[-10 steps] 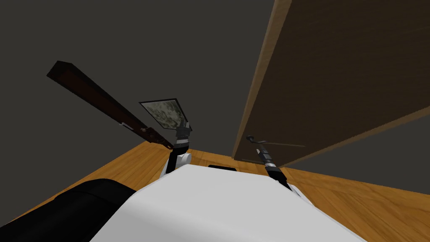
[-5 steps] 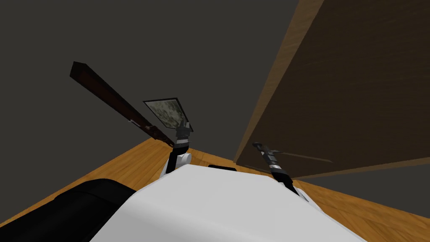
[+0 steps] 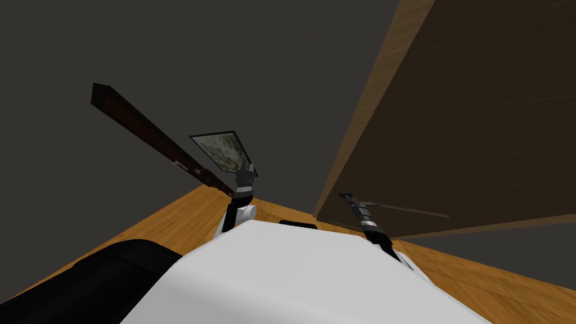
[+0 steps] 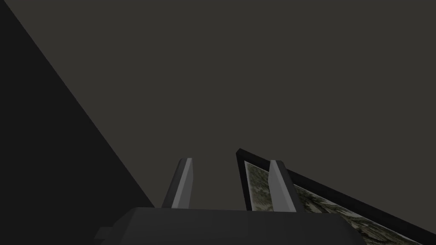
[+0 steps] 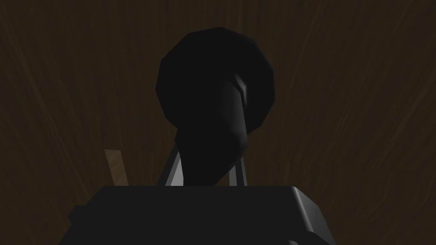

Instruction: Pull the door open

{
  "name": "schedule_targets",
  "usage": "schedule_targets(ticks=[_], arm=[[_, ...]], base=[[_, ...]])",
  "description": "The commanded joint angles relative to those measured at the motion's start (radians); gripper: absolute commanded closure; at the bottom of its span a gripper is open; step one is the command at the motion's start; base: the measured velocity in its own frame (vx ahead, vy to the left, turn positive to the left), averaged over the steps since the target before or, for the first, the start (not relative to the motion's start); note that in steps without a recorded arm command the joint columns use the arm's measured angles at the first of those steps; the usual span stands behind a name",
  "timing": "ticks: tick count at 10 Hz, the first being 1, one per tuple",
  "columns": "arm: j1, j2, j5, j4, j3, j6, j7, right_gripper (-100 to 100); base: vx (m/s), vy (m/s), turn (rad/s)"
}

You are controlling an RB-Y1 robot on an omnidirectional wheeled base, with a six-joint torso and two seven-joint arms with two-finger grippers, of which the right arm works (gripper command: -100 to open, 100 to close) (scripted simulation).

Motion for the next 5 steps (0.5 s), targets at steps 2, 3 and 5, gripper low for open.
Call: schedule_targets(ticks=[2,3,5], arm=[[0.0,0.0,0.001,-0.001,0.001,-0.002,0.001,100],[0.014,-0.013,0.005,0.005,0.006,-0.022,-0.015,100],[0.026,-0.024,0.01,0.008,0.011,-0.042,-0.028,100]], base=[[-0.003,0.0,-0.001],[-0.112,-0.034,0.16],[-0.176,-0.066,0.151]])
